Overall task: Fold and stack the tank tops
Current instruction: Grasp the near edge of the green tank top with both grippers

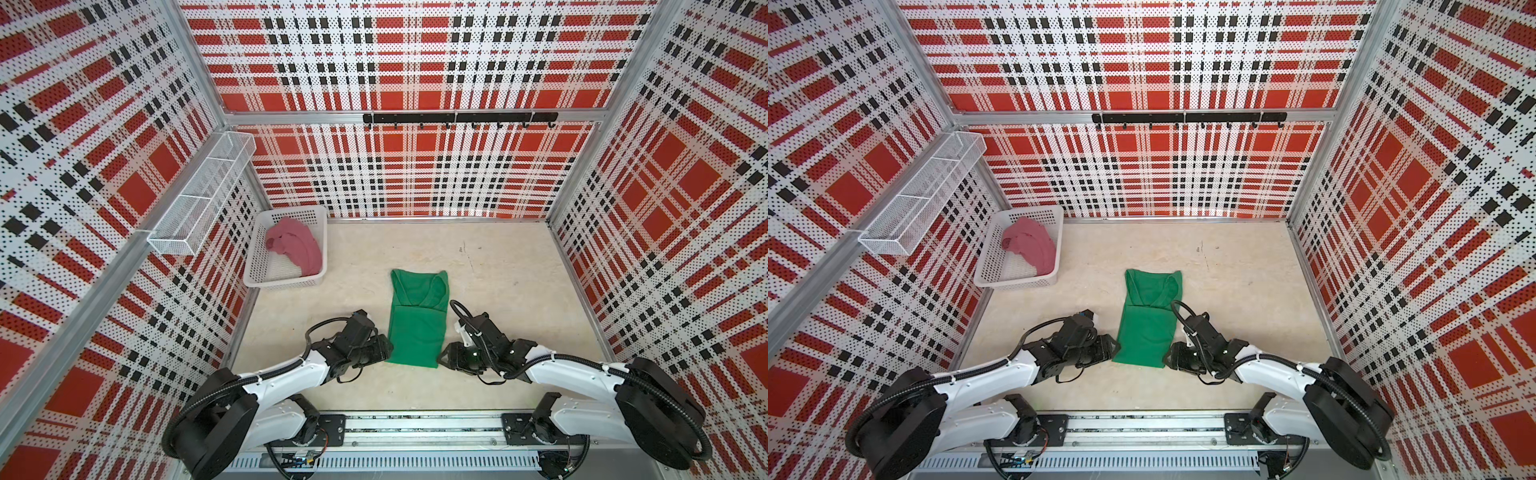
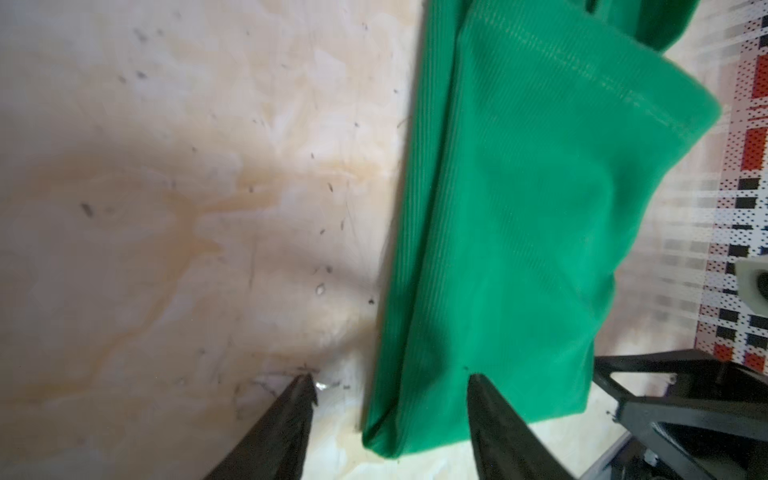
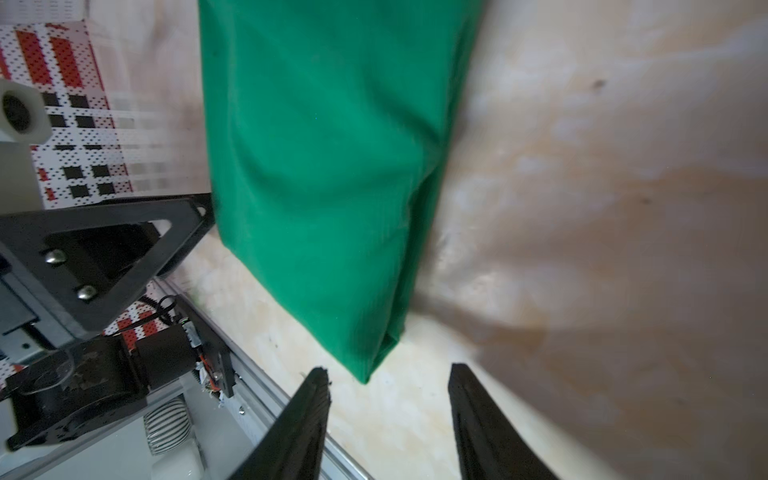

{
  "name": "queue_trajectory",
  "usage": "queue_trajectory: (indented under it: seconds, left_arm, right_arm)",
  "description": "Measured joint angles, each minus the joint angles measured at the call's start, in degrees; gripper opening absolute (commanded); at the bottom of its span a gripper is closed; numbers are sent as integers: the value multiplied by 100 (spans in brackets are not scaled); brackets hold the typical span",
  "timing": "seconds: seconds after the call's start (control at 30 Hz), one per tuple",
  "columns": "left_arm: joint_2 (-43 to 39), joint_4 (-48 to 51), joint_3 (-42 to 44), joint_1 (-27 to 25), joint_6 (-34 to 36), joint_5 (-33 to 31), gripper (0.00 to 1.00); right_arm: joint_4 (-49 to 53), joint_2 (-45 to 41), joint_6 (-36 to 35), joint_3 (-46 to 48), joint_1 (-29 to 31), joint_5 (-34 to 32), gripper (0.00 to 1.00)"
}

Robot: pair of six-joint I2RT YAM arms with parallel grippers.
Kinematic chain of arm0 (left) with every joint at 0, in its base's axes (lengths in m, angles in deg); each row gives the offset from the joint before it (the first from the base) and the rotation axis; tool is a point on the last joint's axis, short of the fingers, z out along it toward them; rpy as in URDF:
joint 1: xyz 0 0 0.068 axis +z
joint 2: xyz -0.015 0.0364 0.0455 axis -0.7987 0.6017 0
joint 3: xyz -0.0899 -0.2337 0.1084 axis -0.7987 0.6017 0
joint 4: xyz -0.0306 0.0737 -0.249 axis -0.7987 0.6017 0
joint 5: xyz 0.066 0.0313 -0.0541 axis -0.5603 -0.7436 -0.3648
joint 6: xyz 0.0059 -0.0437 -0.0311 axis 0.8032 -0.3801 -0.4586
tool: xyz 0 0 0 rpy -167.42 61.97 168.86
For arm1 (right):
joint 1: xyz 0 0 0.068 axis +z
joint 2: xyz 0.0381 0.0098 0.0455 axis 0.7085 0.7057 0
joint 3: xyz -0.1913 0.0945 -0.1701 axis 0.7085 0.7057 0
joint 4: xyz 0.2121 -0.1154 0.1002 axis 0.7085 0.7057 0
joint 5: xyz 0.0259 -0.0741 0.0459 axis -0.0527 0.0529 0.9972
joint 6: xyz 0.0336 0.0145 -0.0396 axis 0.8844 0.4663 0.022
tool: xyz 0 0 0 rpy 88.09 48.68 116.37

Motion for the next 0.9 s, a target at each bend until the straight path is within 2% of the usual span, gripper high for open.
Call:
queue_trajectory:
  seconds: [0.37, 0.77, 0.9]
  left_arm:
    - [-251, -763, 564, -157, -684, 260, 51]
    - [144, -922, 415, -372, -636, 291, 54]
    - [210, -715, 271, -404, -470, 249, 58]
  right_arm:
    - [-1073, 599, 662, 173, 286, 13, 46]
    - [-1163, 619, 868, 210, 321, -35, 44]
    - [-1165, 638, 903, 210, 330, -57, 40]
